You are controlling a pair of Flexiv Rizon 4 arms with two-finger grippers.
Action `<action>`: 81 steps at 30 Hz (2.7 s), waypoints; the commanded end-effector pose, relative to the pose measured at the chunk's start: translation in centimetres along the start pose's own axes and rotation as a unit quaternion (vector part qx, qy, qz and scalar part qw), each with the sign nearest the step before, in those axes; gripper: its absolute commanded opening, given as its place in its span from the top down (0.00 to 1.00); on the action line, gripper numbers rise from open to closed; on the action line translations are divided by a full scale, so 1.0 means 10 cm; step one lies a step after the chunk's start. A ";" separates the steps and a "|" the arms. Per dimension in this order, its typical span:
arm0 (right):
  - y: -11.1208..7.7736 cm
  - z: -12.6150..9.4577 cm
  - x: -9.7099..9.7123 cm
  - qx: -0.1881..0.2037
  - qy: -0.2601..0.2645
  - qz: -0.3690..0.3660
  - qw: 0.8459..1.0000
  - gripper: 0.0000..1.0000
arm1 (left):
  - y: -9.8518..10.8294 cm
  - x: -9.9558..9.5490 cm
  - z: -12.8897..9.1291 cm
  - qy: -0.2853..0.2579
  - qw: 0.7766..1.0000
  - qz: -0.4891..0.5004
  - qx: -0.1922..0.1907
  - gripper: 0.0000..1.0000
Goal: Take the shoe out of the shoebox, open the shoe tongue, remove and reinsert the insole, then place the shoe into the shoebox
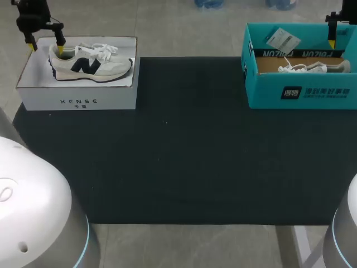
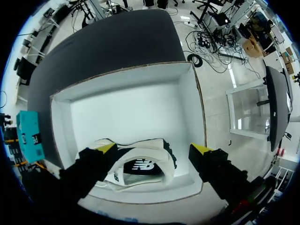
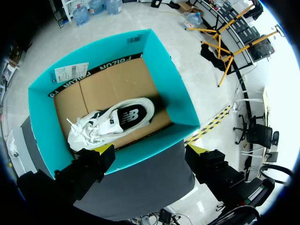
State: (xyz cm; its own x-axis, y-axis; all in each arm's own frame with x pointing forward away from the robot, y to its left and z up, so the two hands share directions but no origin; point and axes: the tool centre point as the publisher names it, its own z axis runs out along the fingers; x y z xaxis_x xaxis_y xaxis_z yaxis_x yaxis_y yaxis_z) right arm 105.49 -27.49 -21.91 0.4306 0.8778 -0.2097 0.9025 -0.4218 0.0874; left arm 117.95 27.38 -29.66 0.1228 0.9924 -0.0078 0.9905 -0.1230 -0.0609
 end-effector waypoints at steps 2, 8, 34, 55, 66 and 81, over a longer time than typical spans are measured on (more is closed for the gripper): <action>0.00 0.00 0.00 0.000 0.000 0.000 1.000 0.00 | 0.06 0.02 -0.01 -0.001 1.000 0.001 0.022 0.00; 0.00 0.00 0.00 0.000 0.000 0.000 1.000 0.00 | 0.10 0.12 -0.02 0.009 1.000 -0.002 0.007 0.00; 0.00 0.00 0.00 0.000 0.000 0.000 1.000 0.00 | 0.74 0.35 0.37 0.011 0.996 -0.082 0.020 0.00; 0.00 0.00 0.00 0.000 0.000 0.000 1.000 0.00 | 1.00 0.41 0.44 -0.004 0.992 -0.098 0.082 0.00; 0.00 0.00 0.00 0.000 0.000 0.000 1.000 0.00 | 1.04 0.37 0.49 -0.003 0.989 -0.094 0.112 0.00; 0.00 0.00 0.00 0.000 0.000 0.000 1.000 0.00 | 1.01 0.37 0.53 -0.009 0.987 -0.091 0.131 0.00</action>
State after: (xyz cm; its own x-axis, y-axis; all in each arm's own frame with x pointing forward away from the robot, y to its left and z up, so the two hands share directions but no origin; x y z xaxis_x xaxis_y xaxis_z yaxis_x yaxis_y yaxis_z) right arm 105.48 -27.49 -21.92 0.4306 0.8778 -0.2097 0.9025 -0.4218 0.0874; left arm 125.85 29.23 -35.81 -0.0616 0.9979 0.0181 0.9796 0.0570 0.1925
